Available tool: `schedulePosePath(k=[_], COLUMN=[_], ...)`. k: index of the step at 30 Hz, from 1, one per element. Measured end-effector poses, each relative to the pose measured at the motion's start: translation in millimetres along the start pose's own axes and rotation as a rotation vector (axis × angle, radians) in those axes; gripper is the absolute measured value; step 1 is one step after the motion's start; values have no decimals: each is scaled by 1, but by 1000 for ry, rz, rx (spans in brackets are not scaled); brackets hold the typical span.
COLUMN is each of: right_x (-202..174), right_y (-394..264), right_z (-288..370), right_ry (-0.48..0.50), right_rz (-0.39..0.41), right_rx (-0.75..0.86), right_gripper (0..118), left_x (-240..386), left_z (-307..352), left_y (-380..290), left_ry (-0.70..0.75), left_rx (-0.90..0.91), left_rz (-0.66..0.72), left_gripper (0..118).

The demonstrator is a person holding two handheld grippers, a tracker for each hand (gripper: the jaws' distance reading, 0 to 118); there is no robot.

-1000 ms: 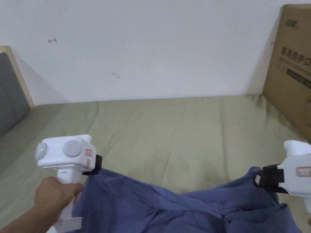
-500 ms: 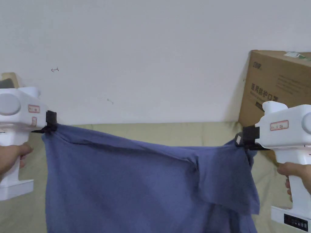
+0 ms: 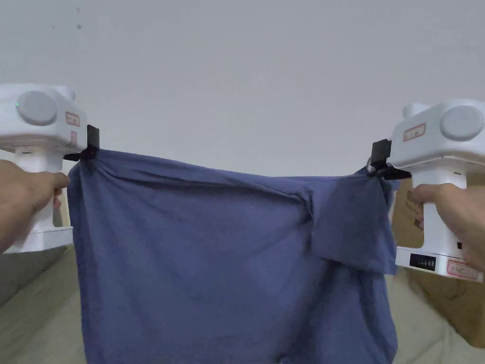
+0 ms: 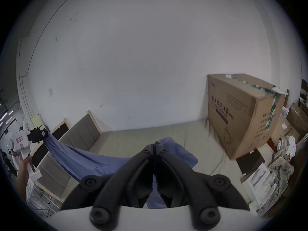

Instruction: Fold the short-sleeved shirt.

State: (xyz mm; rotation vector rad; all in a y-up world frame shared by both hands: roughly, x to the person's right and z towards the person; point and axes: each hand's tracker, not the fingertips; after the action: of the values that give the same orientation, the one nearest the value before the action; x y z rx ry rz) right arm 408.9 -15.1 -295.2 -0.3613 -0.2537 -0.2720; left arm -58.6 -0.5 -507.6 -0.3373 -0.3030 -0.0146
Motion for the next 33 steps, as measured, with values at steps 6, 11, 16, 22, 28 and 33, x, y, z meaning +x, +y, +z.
schedulePosePath(k=[6,11,16,22,28,33], right_x=[-16,-25,-29,-26,-16,5], right_y=[53,78,87,74,44,4], right_z=[-34,-57,-80,-105,-122,-131], right_ry=[-27,-41,-53,-61,-56,-28], right_rz=[9,15,27,40,41,22], right_rx=[31,75,80,63,26,-22], right_gripper=[2,2,2,2,2,2], left_x=[1,2,0,-1,-4,-11], left_z=[-19,-39,-61,-85,-104,-105], left_y=[39,56,64,50,13,-42], left_ry=[38,55,59,53,38,15], left_rx=[39,38,47,24,-15,-65], left_rz=[5,-1,8,14,-2,10], left_gripper=[3,3,3,3,3,3])
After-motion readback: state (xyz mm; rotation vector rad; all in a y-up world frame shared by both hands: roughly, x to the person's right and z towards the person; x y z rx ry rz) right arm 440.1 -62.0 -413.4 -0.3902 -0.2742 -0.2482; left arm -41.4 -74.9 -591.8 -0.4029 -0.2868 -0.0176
